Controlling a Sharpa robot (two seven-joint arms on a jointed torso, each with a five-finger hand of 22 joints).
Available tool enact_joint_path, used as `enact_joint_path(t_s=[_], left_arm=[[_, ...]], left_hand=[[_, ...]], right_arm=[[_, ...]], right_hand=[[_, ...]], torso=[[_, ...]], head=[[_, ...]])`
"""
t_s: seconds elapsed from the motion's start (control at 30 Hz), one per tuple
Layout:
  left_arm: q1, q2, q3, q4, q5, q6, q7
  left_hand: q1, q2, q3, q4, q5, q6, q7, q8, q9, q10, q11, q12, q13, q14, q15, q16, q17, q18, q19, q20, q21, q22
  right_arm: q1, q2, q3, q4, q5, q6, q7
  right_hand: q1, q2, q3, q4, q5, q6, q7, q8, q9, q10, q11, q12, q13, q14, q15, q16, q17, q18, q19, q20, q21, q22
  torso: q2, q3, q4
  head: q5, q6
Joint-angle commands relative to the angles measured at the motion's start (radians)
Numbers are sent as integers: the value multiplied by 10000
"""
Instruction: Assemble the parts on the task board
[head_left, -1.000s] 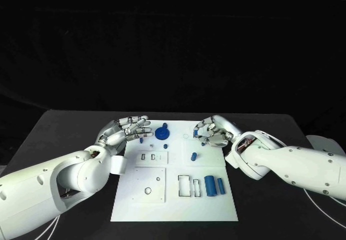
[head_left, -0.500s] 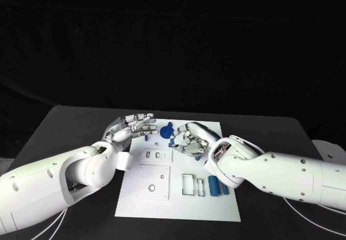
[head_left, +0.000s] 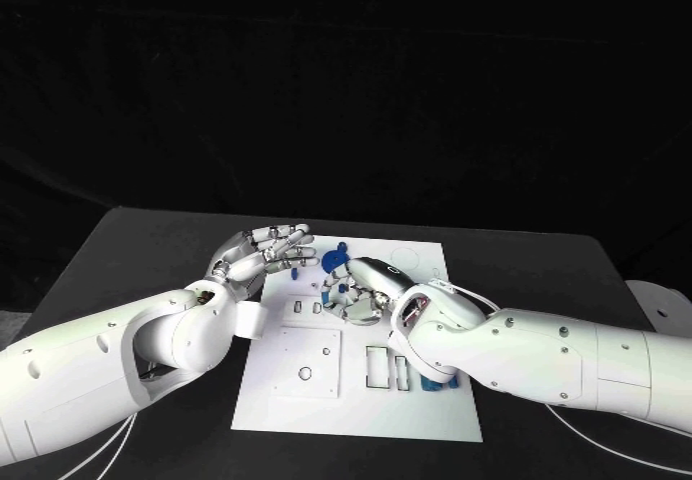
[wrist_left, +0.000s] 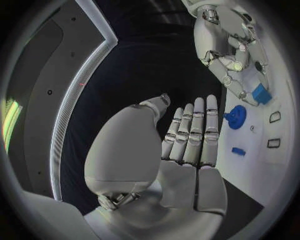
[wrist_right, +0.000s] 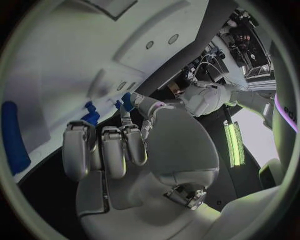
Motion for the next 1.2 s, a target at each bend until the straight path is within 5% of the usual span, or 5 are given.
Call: enact_joint_path(t_s=[0.03, 1.2], left_arm=[[9, 4, 9, 39, -31, 49, 162], [12, -30, 9, 36, -31, 119, 79]], left_hand=[[6, 25, 67, -16, -40, -34, 319, -61, -15, 4, 47, -49, 2, -61, -14, -67, 10, 26, -29, 51, 36, -12], [-40, 6, 114, -56, -45, -16, 325, -71, -16, 23, 56, -60, 3, -152, 12, -141, 18, 11, -99, 69, 22, -27]], right_arm=[[-46, 96, -11, -81, -499, 502, -305], [-124, 325, -60, -458, -947, 778, -739]], right_hand=[[-109, -30, 25, 29, -33, 94, -9, 39, 119, 21, -10, -28, 1186, 844, -49, 17, 1639, -119, 15, -48, 21, 943], [-231, -97, -20, 57, -38, 100, -11, 40, 128, 26, -9, -24, 1193, 839, -46, 10, 1619, -116, 11, -43, 9, 939]], torso=[[-2, 13, -25], [-2, 17, -4]], head=[[51, -32], [11, -73]])
